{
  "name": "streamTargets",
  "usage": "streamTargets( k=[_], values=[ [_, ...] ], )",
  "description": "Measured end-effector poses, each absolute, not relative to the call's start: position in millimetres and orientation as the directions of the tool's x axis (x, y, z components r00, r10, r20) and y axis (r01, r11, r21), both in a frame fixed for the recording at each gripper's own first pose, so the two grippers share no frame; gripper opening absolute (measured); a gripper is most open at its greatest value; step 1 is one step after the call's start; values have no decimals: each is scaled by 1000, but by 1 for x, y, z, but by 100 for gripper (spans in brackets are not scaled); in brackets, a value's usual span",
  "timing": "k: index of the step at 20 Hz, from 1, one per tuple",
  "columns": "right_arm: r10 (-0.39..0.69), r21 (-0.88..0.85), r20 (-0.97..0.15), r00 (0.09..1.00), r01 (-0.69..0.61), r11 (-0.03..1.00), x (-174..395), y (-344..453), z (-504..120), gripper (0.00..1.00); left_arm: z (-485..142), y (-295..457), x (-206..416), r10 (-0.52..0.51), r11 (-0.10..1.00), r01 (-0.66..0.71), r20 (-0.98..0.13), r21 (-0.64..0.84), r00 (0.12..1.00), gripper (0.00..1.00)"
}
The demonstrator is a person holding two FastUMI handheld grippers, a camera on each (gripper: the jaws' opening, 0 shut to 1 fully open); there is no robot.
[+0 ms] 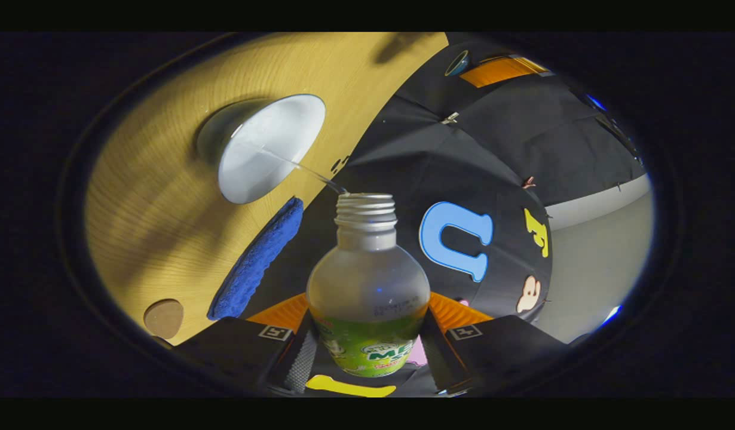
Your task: Open the teacup lid with one hand, grasp the water bottle and pour water into the teacup with the other hand; after pouring, place the water bottle on the coaster and then close the teacup lid.
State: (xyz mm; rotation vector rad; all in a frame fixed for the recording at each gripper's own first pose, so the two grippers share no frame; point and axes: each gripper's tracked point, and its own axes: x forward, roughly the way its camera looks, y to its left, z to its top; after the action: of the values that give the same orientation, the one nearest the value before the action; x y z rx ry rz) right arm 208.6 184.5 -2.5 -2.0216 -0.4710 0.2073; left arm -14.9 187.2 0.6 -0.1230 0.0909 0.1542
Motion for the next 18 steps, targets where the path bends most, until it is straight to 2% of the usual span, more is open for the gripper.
streamTargets(
  k=[1, 4, 5, 6, 9, 10, 18],
  values=[
    [415, -875, 50, 909, 240, -420, 209, 187, -4, 79, -1, 187, -16, 147, 980, -159, -98, -117, 984, 33],
    [421, -876, 43, 906, 237, -421, 208, 189, -6, 79, -1, 189, -16, 150, 980, -161, -100, -114, 984, 30],
    [421, -876, 42, 906, 236, -421, 208, 189, -7, 82, -2, 190, -16, 152, 980, -163, -100, -115, 983, 30],
    [420, -876, 42, 907, 236, -421, 208, 188, -7, 79, -2, 191, -16, 152, 980, -164, -99, -117, 983, 30],
    [421, -875, 42, 906, 237, -422, 208, 189, -8, 79, -5, 192, -15, 152, 978, -165, -105, -128, 983, 30],
    [422, -875, 40, 906, 236, -424, 208, 190, -8, 79, -5, 192, -14, 150, 977, -163, -107, -134, 983, 33],
    [417, -874, 30, 908, 227, -430, 208, 190, -13, 79, -6, 193, -16, 147, 978, -161, -104, -134, 984, 30]
  ],
)
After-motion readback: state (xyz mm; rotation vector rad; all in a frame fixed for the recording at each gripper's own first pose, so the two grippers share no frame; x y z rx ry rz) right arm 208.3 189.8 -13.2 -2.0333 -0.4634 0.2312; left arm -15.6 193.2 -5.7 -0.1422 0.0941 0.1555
